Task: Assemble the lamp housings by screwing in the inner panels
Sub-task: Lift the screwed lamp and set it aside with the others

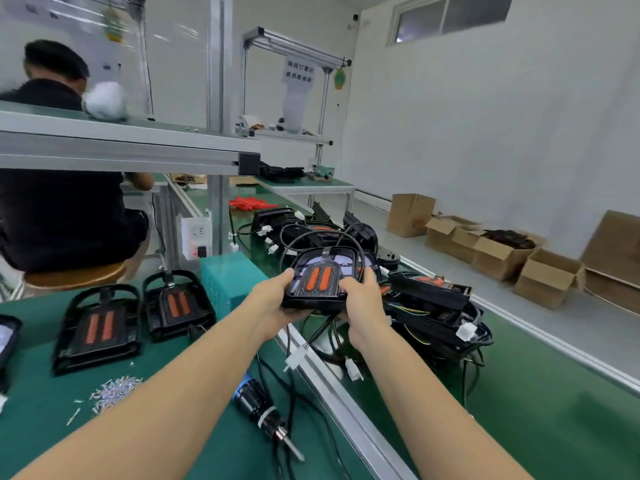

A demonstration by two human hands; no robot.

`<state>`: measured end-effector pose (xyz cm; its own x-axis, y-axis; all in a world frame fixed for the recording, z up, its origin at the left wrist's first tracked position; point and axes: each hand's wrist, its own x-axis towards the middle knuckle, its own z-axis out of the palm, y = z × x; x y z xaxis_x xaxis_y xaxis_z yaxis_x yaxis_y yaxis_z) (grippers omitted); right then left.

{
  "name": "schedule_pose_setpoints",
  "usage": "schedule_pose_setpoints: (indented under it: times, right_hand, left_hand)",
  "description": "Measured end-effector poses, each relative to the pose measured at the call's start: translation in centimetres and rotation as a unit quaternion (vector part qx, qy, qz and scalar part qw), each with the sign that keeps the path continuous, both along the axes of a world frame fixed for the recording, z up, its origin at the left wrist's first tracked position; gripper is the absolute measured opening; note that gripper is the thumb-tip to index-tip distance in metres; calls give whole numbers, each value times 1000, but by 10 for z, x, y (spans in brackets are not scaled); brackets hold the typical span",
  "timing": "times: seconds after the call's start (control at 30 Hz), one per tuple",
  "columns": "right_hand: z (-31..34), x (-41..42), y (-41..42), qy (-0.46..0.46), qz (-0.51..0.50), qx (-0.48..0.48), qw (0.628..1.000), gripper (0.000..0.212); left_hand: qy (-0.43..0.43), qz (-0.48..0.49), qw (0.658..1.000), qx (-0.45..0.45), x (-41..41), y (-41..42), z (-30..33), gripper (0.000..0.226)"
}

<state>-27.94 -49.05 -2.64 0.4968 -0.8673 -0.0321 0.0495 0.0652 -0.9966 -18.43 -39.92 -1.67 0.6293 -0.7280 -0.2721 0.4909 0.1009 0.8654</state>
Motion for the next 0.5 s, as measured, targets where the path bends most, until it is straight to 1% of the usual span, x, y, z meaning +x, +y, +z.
schedule_pose_setpoints:
  times: [0.07, 0.13, 0.17, 0.23, 0.27, 0.37, 0.5]
  right_hand:
    - [-1, 8, -13, 19, -8, -19, 1000, 63]
    - [-2, 15, -23, 43, -13, -46, 998, 60]
    - [-3, 19, -27, 55, -10, -59, 997, 60]
    - [-6, 24, -33, 86, 3, -83, 993, 63]
    - [-8, 26, -35, 102, 9, -94, 990, 65]
    - [-16, 32, -45, 127, 19, -91, 988, 66]
    - [-30, 40, -54, 158, 26, -88, 983, 65]
  left_hand:
    - [-21, 5, 1000, 6, 1, -9, -6, 18]
    - [-61, 4, 998, 29, 1, -14, -16, 6]
    - [-89, -4, 995, 46, 1, -15, -22, 17]
    - [-152, -21, 984, 89, 1, -17, -34, 51]
    - [-181, -37, 977, 104, 1, -16, -39, 58]
    - [-249, -87, 954, 140, -3, -18, -52, 60]
    - [-338, -114, 916, 181, -7, -19, -62, 65]
